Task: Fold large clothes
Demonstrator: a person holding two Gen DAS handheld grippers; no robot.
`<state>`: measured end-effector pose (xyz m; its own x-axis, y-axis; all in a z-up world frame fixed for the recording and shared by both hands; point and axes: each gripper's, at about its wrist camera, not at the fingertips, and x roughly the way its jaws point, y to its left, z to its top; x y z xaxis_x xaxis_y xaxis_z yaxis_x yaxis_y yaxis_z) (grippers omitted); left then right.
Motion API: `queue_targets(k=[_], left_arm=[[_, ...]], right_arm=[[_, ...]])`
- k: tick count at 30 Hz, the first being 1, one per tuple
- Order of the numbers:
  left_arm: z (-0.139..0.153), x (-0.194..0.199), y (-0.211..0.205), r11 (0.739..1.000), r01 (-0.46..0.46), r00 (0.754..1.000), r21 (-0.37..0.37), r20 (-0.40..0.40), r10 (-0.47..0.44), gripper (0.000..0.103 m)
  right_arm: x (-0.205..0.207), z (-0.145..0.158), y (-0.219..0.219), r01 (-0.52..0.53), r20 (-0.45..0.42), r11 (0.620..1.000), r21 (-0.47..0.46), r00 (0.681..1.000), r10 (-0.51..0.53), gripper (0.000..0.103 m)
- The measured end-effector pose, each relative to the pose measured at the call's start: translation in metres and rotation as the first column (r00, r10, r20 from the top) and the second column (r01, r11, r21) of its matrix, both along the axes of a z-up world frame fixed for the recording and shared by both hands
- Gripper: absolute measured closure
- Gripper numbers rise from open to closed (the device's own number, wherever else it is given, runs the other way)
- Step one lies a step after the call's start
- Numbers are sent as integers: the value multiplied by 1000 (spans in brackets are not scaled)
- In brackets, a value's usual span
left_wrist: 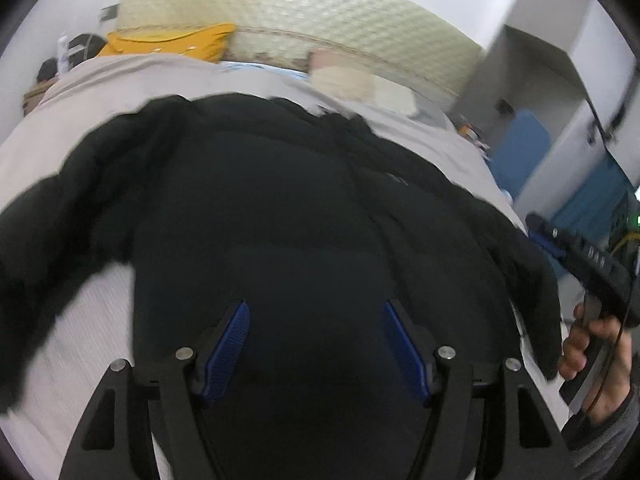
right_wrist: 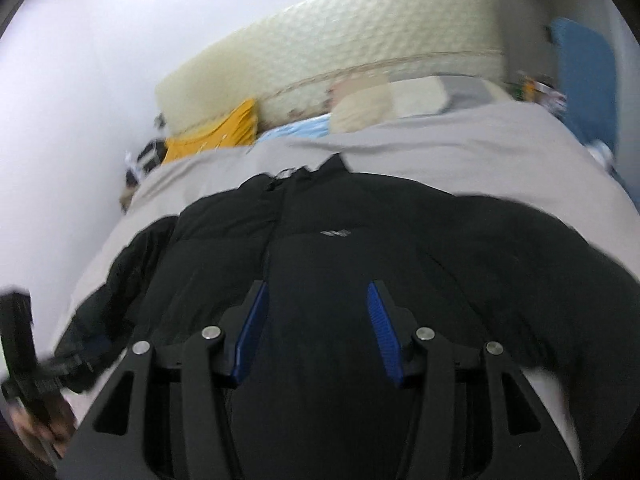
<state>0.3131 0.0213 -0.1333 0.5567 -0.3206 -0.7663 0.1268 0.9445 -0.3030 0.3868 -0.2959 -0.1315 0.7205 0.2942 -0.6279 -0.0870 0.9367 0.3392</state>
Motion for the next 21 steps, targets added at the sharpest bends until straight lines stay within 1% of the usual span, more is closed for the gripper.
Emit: queue_targets(k=[2, 4, 6, 7, 9, 11, 13, 14, 16, 17, 18, 21], left_arm=[[-4, -24, -11, 999, 18, 1000, -26, 6, -18, 35], [-8, -43, -18, 999, 17, 1000, -47, 19, -17, 35], [-12, -58, -22, 999, 10, 999, -34, 31, -9, 35], [-13, -64, -24, 1000, 6, 999, -16, 44, -6, 35], [-16, -72, -29, 999, -10, 997, 35, 80, 7, 35], [-20, -78, -30, 999, -10, 997, 32, 81, 8, 35], [-23, -76, -29, 999, -11, 997, 35, 78, 8, 35], [-26, -75, -30, 999, -18, 997, 49, 81, 14, 35], [-32, -71, -30, 997, -34, 996, 75, 88, 27, 35], [-36, -72, -29, 995, -47, 995, 91, 93, 38, 35], [-39, -71, -28, 993, -54, 995, 102, 91, 45, 35], [-52, -67, -25, 992, -65, 996, 110, 62, 59, 35]], right_arm=[[-33, 0, -27, 68, -8, 997, 29, 998, -68, 51], [-59, -3, -57, 135, -17, 988, 75, 991, -134, 51], [-86, -12, -90, 239, -54, 964, 117, 971, -234, 50], [-98, -20, -105, 285, -82, 949, 136, 958, -276, 50], [-114, -34, -121, 359, -123, 922, 145, 931, -343, 50], [-129, -52, -137, 426, -190, 881, 205, 901, -391, 50], [-144, -71, -156, 511, -269, 804, 304, 855, -442, 46], [-147, -80, -163, 541, -300, 762, 355, 838, -456, 43], [-150, -92, -176, 586, -339, 683, 436, 810, -478, 34], [-151, -98, -181, 611, -354, 641, 464, 792, -498, 21], [-154, -104, -185, 632, -369, 607, 482, 775, -513, 11], [-159, -130, -203, 674, -415, 474, 567, 731, -542, 10]])
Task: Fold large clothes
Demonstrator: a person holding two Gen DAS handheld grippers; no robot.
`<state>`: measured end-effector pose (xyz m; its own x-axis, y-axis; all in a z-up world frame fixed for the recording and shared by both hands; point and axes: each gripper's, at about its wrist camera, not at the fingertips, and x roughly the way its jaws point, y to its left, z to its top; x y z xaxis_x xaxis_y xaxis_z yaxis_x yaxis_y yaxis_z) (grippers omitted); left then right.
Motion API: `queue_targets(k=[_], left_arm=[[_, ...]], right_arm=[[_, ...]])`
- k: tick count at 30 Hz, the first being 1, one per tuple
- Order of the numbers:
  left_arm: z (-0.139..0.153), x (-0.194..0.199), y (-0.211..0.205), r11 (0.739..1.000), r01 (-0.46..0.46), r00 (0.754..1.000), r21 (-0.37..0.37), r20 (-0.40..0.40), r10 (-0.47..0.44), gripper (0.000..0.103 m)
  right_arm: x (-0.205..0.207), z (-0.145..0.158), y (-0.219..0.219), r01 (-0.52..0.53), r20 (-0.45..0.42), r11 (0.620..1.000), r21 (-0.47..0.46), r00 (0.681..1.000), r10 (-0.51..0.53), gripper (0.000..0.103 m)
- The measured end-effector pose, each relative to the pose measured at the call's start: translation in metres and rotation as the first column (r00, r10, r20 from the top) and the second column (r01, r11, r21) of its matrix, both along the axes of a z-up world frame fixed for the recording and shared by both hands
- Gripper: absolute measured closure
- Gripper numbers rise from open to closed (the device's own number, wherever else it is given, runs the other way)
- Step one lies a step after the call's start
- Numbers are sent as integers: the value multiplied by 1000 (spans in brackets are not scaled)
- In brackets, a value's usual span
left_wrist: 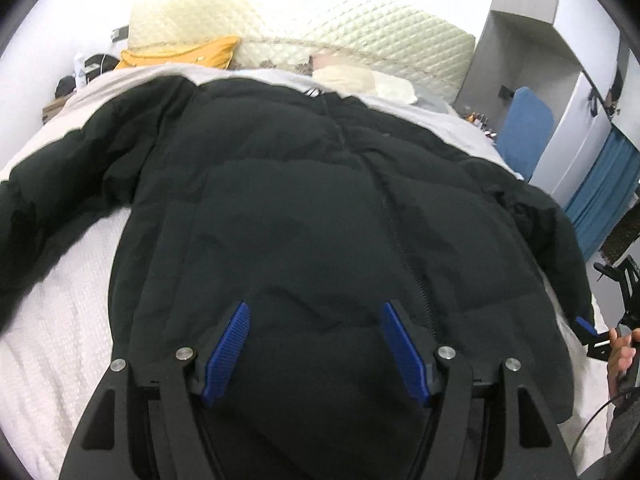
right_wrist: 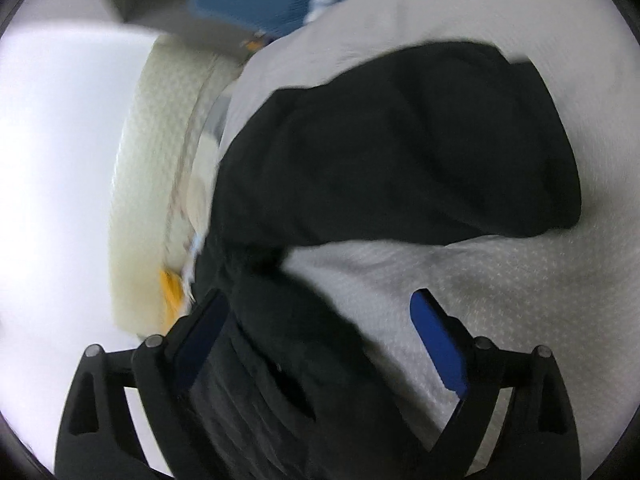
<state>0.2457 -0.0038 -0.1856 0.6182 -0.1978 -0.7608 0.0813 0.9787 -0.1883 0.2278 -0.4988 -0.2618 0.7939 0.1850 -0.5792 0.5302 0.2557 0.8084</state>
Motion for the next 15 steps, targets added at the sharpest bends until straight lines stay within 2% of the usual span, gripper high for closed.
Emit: queue_targets(k=[2, 4, 7, 10, 11, 13, 15], left_arm=[[-6, 4, 0, 1000, -9, 1000, 11, -10, 9, 35], [-8, 5, -1, 999, -12, 1000, 34, -2, 12, 35], [-10, 5, -5, 998, -13, 1000, 61, 9, 12, 35], [-10, 4, -5, 997, -13, 1000, 72, 15, 11, 35], [-9, 3, -5, 997, -12, 1000, 77, 18, 11, 35], [-7, 3, -5, 997, -12, 1000, 77, 20, 10, 35], [-5, 4, -5, 997, -18, 1000, 75, 22, 16, 35]], right_arm=[[-10, -24, -12, 97, 16, 991, 96, 995, -99, 10], [-15, -42, -24, 196, 25, 965, 173, 979, -203, 10], [-20, -56, -44, 306, 49, 934, 186, 946, -320, 10], [-16, -66, -66, 346, 84, 916, 204, 926, -369, 11], [-14, -66, -73, 351, 88, 916, 194, 924, -372, 14], [-9, -65, -87, 342, 76, 928, 147, 932, -355, 33], [-6, -61, -99, 344, 64, 934, 97, 934, -351, 63]])
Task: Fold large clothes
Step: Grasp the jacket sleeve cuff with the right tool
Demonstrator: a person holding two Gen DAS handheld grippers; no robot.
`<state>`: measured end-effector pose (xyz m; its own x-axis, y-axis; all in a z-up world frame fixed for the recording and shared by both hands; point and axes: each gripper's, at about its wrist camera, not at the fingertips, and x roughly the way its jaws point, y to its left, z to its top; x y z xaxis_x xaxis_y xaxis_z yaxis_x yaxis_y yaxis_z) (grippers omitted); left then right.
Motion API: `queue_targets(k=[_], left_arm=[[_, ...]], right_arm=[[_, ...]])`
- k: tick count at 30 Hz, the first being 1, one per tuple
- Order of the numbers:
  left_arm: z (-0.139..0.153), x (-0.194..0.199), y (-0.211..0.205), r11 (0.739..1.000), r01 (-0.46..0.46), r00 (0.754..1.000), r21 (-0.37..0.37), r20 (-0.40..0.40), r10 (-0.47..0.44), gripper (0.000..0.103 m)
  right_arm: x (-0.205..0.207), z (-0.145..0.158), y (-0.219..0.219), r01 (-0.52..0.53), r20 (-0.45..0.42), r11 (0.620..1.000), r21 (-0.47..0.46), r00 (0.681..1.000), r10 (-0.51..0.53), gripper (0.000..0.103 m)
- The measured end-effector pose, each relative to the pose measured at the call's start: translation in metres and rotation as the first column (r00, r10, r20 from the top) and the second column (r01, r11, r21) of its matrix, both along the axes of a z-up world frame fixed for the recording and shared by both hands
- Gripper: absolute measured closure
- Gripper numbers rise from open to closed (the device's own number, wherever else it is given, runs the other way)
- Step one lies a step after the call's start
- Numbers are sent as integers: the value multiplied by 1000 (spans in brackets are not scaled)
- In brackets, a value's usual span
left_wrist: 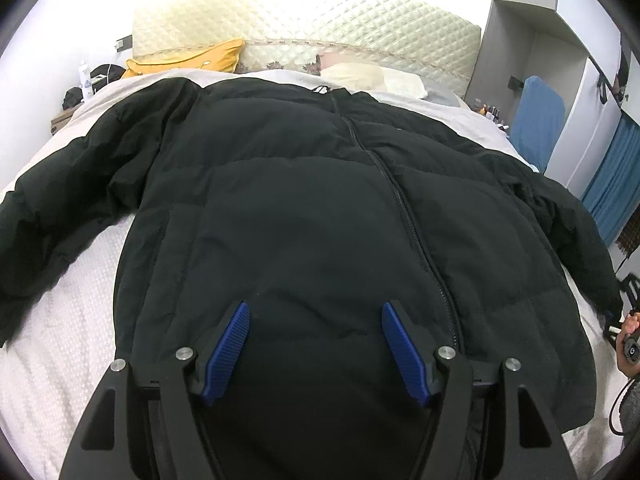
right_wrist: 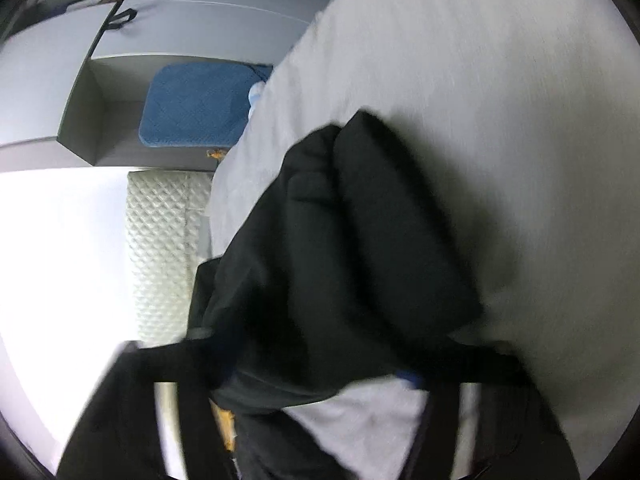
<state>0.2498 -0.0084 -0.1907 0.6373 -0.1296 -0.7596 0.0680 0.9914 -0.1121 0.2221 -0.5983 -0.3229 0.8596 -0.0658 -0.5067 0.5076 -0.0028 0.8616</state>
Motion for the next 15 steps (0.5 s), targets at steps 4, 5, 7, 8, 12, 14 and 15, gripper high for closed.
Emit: queue_targets(k=[4, 5, 7, 8, 12, 14, 15], left_arm=[[5, 0, 1, 1000, -2, 1000, 7, 13, 2, 35], [7, -1, 2, 1000, -4, 1000, 11, 17, 4, 35], [9, -2, 2, 1000, -6, 1000, 25, 26, 6, 35], [11, -2, 1, 999, -6, 999, 33, 31, 5, 35], [16, -1, 0, 999, 10, 999, 36, 34, -12, 35], [22, -1, 1, 999, 22, 999, 30, 30, -23, 35], [24, -2, 2, 999, 19, 999, 37, 27, -20, 35]], right_arm=[[16, 25, -28, -71, -44, 990, -123, 997, 66, 90], [21, 37, -36, -98, -69, 979, -180, 994, 87, 93], [29, 64, -46, -136, -100, 950, -281, 989, 112, 94], [32, 78, -54, -142, -103, 939, -314, 988, 116, 95], [51, 135, -74, -200, -155, 865, -460, 977, 143, 97], [54, 169, -75, -243, -191, 796, -554, 968, 162, 97], [61, 186, -75, -255, -205, 766, -590, 965, 164, 97]])
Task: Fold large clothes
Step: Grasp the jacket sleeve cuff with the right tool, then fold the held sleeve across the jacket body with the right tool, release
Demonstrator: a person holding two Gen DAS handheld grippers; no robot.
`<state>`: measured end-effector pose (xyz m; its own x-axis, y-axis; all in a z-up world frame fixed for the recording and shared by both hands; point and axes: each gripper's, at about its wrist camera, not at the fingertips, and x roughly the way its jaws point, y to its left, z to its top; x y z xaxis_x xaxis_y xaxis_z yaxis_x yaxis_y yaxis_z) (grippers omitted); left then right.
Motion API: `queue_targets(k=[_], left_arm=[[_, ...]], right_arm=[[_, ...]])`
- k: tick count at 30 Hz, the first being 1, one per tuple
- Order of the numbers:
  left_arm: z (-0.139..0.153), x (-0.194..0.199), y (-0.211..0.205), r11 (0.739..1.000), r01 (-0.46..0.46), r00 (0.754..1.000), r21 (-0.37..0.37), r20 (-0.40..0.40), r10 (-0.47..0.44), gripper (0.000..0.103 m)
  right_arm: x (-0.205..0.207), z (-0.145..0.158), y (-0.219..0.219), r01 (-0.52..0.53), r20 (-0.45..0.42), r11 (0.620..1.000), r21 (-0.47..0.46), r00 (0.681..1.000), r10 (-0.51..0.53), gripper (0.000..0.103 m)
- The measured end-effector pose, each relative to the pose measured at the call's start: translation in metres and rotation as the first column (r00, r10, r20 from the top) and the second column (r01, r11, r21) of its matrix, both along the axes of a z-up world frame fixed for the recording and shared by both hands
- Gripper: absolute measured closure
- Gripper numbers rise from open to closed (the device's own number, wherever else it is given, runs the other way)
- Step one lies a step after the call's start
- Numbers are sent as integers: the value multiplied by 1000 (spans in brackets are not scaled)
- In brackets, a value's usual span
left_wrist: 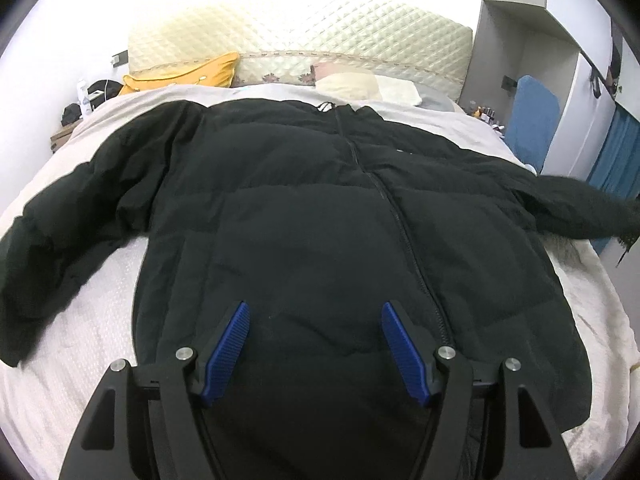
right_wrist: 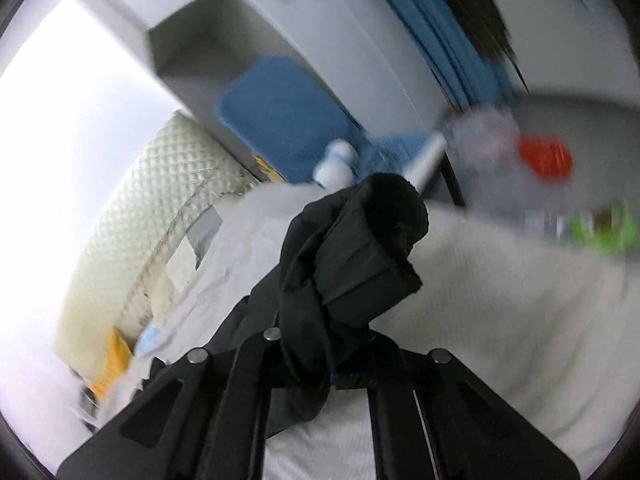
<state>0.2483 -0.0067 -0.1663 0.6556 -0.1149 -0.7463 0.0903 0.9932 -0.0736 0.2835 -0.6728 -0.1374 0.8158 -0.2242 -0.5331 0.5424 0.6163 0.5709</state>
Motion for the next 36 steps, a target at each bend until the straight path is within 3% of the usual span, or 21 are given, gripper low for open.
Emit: queue_targets(k=[5, 8, 11, 15, 17, 19, 21, 24, 27, 31, 36], left_arm=[[26, 0, 5, 999, -14, 1000, 38, -7, 14, 35], [48, 1, 12, 998, -30, 999, 55, -25, 32, 35], [78, -3, 23, 996, -62, 998, 69, -14, 63, 34], [129, -18, 36, 987, -117, 993, 111, 24, 115, 34], [155, -31, 41, 985, -131, 991, 109, 55, 126, 27], [182, -47, 42, 983, -138, 987, 117, 98, 127, 17], [210, -63, 39, 982, -132, 984, 134, 141, 114, 15], [244, -81, 37, 991, -78, 988, 105, 143, 63, 15], [271, -94, 35, 990, -93, 984, 102, 164, 75, 10], [289, -100, 33, 993, -93, 986, 68, 148, 82, 10], [285, -91, 33, 993, -105, 991, 59, 89, 100, 10]], right_arm=[[32, 72, 27, -82, -39, 969, -233, 996, 75, 97], [54, 108, 73, -170, -82, 912, -372, 985, 149, 97], [79, 140, 133, -256, -126, 827, -500, 967, 223, 97], [103, 161, 211, -364, -136, 746, -558, 927, 350, 95], [114, 159, 254, -424, -156, 706, -568, 897, 413, 94], [123, 151, 297, -484, -182, 655, -581, 861, 474, 93], [130, 138, 340, -552, -219, 589, -591, 812, 541, 91], [138, 108, 413, -654, -274, 482, -584, 717, 641, 90], [141, 71, 476, -732, -330, 389, -559, 627, 706, 90], [140, 31, 546, -802, -372, 281, -527, 515, 772, 90], [147, -28, 621, -894, -395, 197, -403, 364, 843, 90]])
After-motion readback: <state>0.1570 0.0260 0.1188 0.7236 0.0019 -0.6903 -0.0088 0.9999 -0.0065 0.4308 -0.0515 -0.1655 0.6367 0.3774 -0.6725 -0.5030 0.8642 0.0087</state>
